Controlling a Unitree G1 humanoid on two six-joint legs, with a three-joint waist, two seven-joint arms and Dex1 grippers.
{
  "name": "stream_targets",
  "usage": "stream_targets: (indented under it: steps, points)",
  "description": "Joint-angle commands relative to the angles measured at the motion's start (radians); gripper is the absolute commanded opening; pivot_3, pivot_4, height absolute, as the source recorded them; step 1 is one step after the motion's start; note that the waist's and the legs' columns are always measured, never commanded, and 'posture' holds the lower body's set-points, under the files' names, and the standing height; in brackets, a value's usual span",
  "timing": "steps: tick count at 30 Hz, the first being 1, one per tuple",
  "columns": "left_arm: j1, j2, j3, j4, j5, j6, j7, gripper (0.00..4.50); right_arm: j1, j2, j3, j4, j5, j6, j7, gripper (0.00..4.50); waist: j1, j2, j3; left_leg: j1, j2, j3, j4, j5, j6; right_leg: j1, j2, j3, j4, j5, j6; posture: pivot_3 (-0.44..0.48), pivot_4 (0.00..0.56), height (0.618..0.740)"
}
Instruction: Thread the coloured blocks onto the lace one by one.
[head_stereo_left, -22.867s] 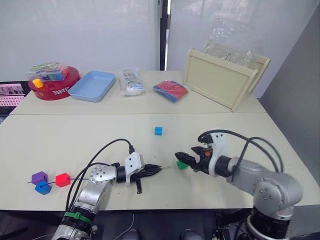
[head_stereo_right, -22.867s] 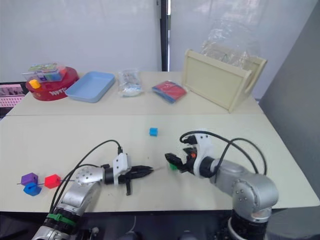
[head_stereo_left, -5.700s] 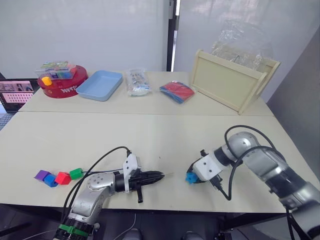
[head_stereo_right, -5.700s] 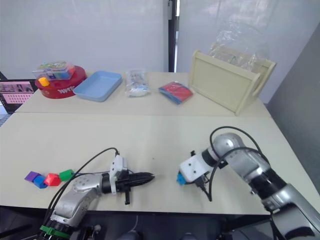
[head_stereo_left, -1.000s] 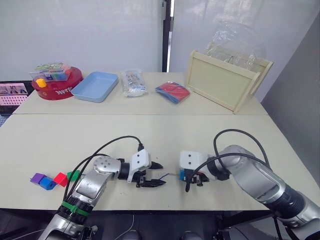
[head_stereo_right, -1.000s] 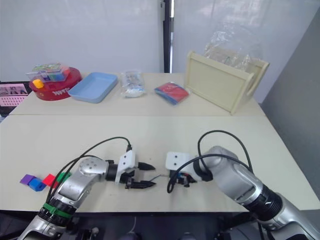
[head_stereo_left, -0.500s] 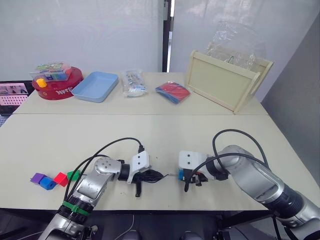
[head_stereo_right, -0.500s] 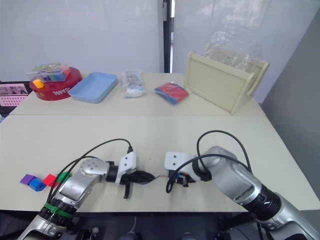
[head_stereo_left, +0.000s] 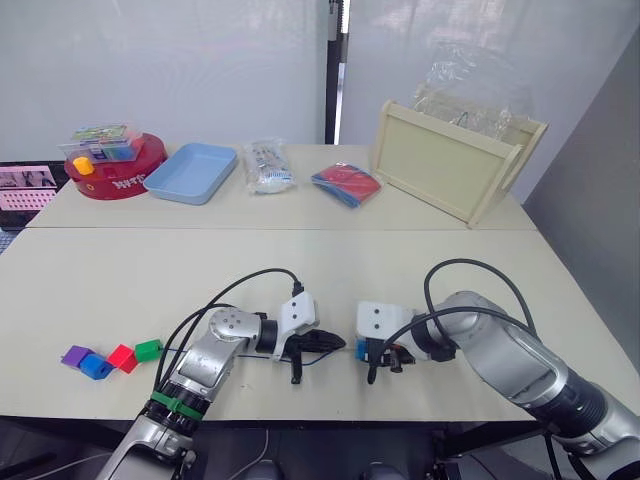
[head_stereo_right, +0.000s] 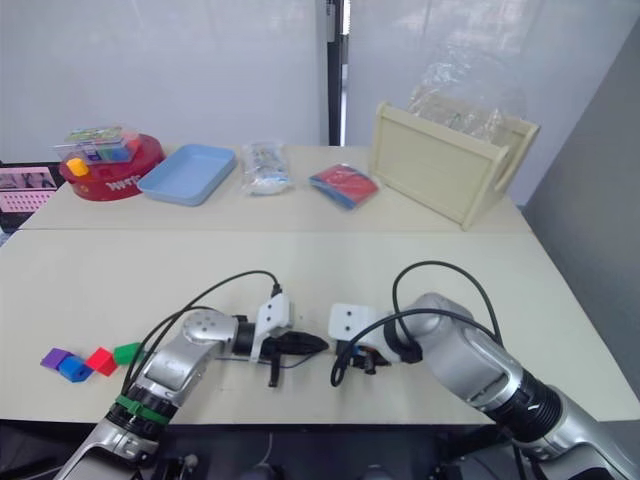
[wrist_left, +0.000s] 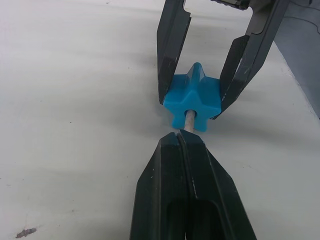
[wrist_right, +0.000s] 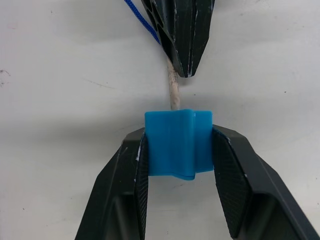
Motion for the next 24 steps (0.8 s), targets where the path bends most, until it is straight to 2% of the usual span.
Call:
stream_targets:
  steps: [1, 2, 6, 11, 15, 19, 24]
  points:
    - [-0.002, 0.018, 0.043, -0.032, -0.029, 0.017, 0.012, 0.0, 0.014, 0.008, 0.029, -0.007, 0.017, 0.008, 0.0, 1.32, 0.0, 0.0, 0.0, 0.0, 0.0, 0.0, 0.0, 0.0, 0.0, 0.0, 0.0, 0.0, 0.0, 0.0, 0.0, 0.0, 0.15, 0.74]
    - [0.002, 0.026, 0.052, -0.045, -0.043, 0.025, 0.004, 0.51, 0.015, 0.008, 0.03, -0.007, 0.018, 0.009, -0.001, 1.32, -0.001, 0.0, 0.0, 0.0, 0.0, 0.0, 0.0, 0.0, 0.0, 0.0, 0.0, 0.0, 0.0, 0.0, 0.0, 0.0, 0.15, 0.74]
    - [0.021, 0.059, 0.077, -0.1, -0.094, 0.068, -0.024, 1.73, 0.014, 0.009, 0.033, -0.005, 0.021, 0.011, 0.0, 1.32, 0.0, 0.0, 0.0, 0.0, 0.0, 0.0, 0.0, 0.0, 0.0, 0.0, 0.0, 0.0, 0.0, 0.0, 0.0, 0.0, 0.15, 0.74]
    - [0.048, 0.077, 0.032, -0.125, -0.057, 0.049, -0.02, 3.38, 0.011, 0.01, 0.037, -0.001, 0.02, 0.006, 0.002, 1.32, 0.0, 0.0, 0.0, 0.0, 0.0, 0.0, 0.0, 0.0, 0.0, 0.0, 0.0, 0.0, 0.0, 0.0, 0.0, 0.0, 0.15, 0.74]
    - [0.029, 0.05, 0.021, -0.088, -0.026, 0.042, 0.027, 3.41, 0.012, 0.012, 0.039, 0.0, 0.018, 0.007, -0.001, 1.32, 0.001, 0.0, 0.0, 0.0, 0.0, 0.0, 0.0, 0.0, 0.0, 0.0, 0.0, 0.0, 0.0, 0.0, 0.0, 0.0, 0.15, 0.74]
    - [0.023, 0.043, -0.006, -0.078, -0.01, 0.033, 0.015, 3.41, 0.012, 0.011, 0.039, -0.001, 0.017, 0.01, -0.003, 1.32, 0.0, 0.0, 0.0, 0.0, 0.0, 0.0, 0.0, 0.0, 0.0, 0.0, 0.0, 0.0, 0.0, 0.0, 0.0, 0.0, 0.15, 0.74]
    - [0.023, 0.059, -0.027, -0.082, -0.006, 0.017, -0.029, 1.92, 0.011, 0.01, 0.04, 0.002, 0.014, 0.01, -0.005, 1.32, 0.0, 0.0, 0.0, 0.0, 0.0, 0.0, 0.0, 0.0, 0.0, 0.0, 0.0, 0.0, 0.0, 0.0, 0.0, 0.0, 0.15, 0.74]
